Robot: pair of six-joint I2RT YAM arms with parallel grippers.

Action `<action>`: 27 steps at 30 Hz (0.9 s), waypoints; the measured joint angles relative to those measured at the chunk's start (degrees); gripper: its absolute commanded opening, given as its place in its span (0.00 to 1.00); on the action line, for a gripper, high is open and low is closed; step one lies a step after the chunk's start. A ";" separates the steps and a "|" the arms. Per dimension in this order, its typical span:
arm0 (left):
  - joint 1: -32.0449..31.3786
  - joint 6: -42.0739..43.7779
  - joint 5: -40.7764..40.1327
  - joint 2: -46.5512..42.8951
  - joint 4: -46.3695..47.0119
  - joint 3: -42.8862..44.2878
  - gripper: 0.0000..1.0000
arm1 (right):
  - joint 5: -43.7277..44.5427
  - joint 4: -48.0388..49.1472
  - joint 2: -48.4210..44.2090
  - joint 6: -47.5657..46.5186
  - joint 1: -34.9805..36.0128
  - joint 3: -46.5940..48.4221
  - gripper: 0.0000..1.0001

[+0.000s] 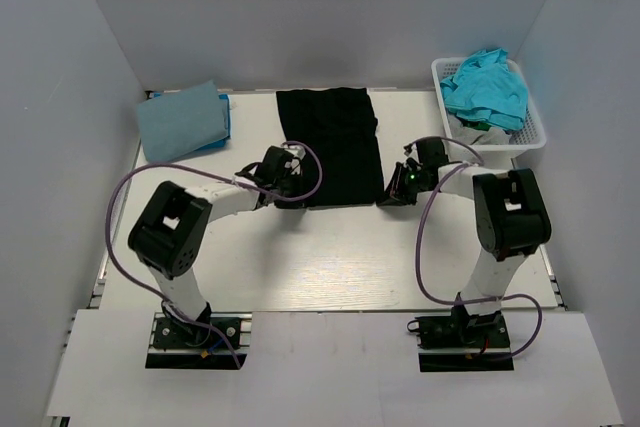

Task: Fold and stack the t-shirts
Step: Grab one side of the 2/3 rectangular tshirt with both arms

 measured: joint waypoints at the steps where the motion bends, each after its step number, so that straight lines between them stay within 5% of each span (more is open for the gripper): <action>1: -0.02 0.00 -0.42 -1.29 -0.92 -0.55 0.00 | 0.20 -1.03 -1.22 -0.11 0.00 -0.90 0.00; 8: -1.22 -1.99 -0.90 -17.77 -11.41 -2.93 0.00 | -0.13 -14.60 -18.53 -1.99 0.31 -5.46 0.00; 15: -4.00 -8.55 8.28 -32.98 -23.93 -5.97 0.00 | -3.76 -32.52 -35.91 -4.52 1.01 -5.77 0.00; 21: -4.68 -11.87 10.71 -38.66 -38.53 1.01 0.00 | -8.17 -49.55 -39.23 -7.10 1.01 1.31 0.00; 27: -4.63 -14.01 9.46 -41.11 -42.27 4.00 0.00 | -13.14 -52.17 -38.49 -8.37 0.96 5.92 0.00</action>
